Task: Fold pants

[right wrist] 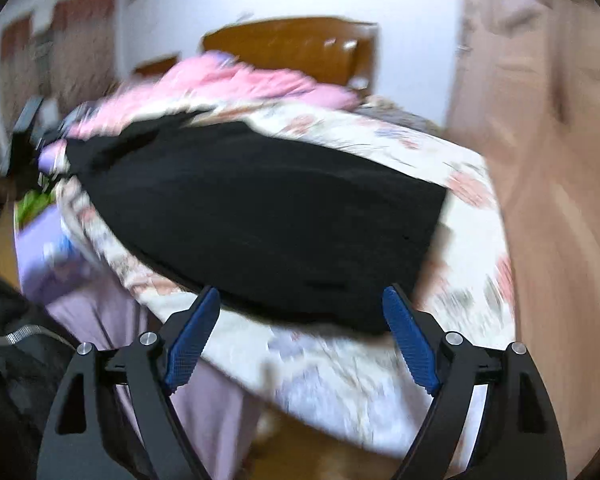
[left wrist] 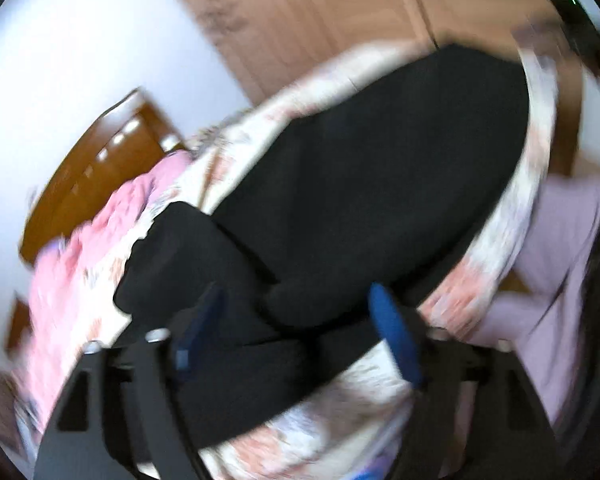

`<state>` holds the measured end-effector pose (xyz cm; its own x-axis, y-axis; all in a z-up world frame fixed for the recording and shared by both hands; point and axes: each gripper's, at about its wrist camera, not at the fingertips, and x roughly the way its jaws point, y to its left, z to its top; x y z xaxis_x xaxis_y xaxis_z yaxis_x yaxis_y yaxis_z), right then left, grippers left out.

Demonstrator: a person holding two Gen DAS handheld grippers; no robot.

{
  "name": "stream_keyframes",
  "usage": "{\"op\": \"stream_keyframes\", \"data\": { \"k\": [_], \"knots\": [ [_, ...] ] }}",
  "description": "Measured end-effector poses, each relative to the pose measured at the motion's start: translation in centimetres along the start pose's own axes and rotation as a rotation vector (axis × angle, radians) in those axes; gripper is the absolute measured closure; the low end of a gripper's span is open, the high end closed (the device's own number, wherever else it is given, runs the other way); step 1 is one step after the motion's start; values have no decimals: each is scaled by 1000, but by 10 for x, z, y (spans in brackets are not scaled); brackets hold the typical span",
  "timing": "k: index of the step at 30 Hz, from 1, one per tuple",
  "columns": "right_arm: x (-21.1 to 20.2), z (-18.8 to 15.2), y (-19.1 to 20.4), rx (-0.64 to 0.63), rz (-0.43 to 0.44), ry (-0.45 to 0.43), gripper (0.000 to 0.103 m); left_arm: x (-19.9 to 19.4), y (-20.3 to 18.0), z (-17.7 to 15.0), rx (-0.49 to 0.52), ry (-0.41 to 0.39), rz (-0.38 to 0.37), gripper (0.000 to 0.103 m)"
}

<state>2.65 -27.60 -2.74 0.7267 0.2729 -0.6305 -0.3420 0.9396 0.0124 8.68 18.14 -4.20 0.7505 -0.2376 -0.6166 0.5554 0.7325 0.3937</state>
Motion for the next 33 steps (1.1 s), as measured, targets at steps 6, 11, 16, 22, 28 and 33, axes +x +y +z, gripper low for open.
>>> {"op": "stream_keyframes", "data": {
  "k": [6, 11, 16, 22, 28, 33],
  "knots": [
    [18, -23, -34, 354, 53, -36, 35, -20, 31, -5, -682, -117, -133, 2],
    [43, -22, -44, 539, 44, -64, 37, 20, 27, -19, -904, -23, -107, 2],
    [43, -39, -58, 669, 6, -68, 38, 43, 23, -40, -925, 70, -1, 2],
    [54, -20, -41, 527, -118, -8, 43, 55, 8, -38, -758, 131, 188, 1],
    [13, 12, 10, 309, -353, -126, 40, 42, -12, -13, -554, 165, 412, 2],
    [41, 35, 66, 118, -206, -98, 34, 51, -19, -7, -500, 216, 436, 2]
  ]
}}
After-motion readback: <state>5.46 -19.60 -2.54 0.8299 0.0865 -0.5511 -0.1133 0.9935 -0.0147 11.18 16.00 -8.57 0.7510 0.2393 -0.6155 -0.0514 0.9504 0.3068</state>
